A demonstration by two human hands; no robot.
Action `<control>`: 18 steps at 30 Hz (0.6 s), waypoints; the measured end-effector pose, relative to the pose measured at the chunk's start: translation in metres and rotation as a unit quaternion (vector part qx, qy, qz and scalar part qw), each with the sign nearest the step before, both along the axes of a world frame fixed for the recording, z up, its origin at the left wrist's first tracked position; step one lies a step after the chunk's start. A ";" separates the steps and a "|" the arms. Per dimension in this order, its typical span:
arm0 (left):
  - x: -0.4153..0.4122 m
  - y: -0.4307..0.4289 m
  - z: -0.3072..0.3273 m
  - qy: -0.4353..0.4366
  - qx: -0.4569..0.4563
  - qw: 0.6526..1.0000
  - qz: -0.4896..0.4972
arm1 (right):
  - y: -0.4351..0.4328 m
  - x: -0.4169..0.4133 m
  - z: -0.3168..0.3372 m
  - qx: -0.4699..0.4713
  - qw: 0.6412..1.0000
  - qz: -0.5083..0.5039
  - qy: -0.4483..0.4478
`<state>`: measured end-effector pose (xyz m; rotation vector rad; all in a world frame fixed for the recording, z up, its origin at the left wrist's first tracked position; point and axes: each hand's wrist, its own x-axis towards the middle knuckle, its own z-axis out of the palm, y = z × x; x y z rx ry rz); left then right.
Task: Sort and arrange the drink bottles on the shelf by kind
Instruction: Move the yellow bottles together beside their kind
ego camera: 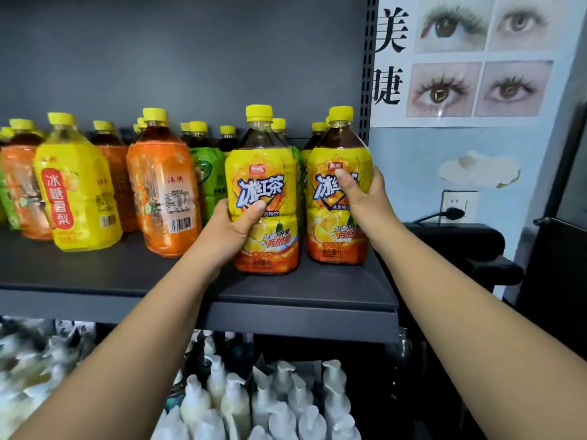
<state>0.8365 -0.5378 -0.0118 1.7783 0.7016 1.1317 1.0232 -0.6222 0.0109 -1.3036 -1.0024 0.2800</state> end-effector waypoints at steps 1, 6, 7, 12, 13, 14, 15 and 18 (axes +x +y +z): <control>-0.006 -0.007 -0.002 -0.003 0.008 1.000 -0.016 | -0.002 0.001 -0.001 -0.016 1.000 0.018 0.006; 0.003 -0.035 -0.012 -0.023 0.029 0.999 -0.034 | -0.037 -0.008 -0.005 -0.055 0.990 0.108 0.068; 0.010 -0.040 -0.012 -0.022 0.030 0.999 -0.040 | -0.044 -0.007 -0.006 -0.024 0.989 0.114 0.090; 0.048 -0.071 -0.006 -0.013 0.037 0.998 -0.054 | -0.056 -0.029 -0.019 0.051 0.985 0.156 0.057; 0.052 -0.077 -0.005 0.004 0.039 0.997 -0.059 | -0.055 -0.030 -0.022 0.058 0.987 0.146 0.040; 0.053 -0.080 -0.005 0.028 0.042 0.996 -0.073 | -0.054 -0.029 -0.025 0.075 0.988 0.133 0.037; 0.051 -0.080 -0.007 0.050 0.050 0.993 -0.091 | -0.054 -0.029 -0.027 0.093 0.988 0.118 0.039; 0.035 -0.066 -0.011 0.110 0.096 0.985 -0.093 | -0.055 -0.029 -0.031 0.109 0.989 0.092 0.037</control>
